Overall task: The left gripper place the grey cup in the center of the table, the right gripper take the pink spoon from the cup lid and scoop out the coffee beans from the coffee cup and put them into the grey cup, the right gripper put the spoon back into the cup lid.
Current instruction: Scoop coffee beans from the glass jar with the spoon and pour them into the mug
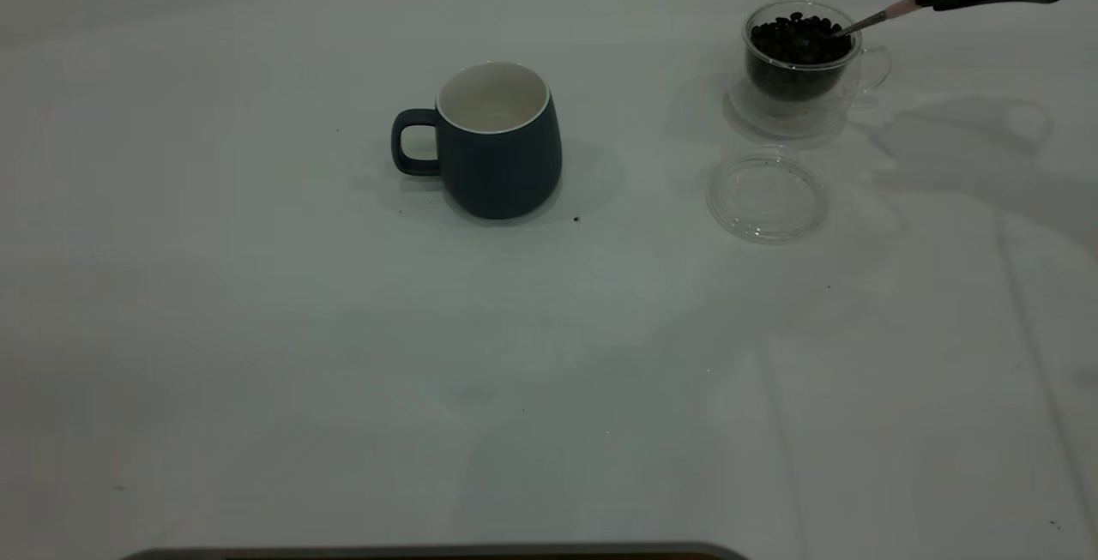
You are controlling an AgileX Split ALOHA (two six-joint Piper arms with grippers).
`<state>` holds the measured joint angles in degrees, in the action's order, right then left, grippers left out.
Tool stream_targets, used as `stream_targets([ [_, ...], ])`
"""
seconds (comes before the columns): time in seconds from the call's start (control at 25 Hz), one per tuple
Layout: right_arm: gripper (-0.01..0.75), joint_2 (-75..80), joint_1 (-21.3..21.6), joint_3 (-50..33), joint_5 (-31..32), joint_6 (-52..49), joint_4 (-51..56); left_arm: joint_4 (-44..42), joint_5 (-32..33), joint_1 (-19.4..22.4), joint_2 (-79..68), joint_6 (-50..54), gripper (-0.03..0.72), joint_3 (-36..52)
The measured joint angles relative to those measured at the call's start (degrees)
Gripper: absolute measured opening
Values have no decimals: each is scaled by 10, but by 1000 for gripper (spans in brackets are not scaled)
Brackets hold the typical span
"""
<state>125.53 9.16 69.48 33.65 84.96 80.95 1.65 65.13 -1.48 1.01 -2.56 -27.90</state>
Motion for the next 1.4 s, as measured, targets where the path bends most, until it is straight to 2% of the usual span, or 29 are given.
stream_targets([
  [0.28,114,10,2,0,19,-45,12,0,0,0,0,0,586,0],
  [0.64,114,57,57,0,117,-52,71,0,0,0,0,0,586,0],
  [0.96,114,91,75,0,184,-57,124,0,0,0,0,-1,586,0],
  [1.4,114,119,94,0,228,-85,158,0,0,0,0,0,586,0],
])
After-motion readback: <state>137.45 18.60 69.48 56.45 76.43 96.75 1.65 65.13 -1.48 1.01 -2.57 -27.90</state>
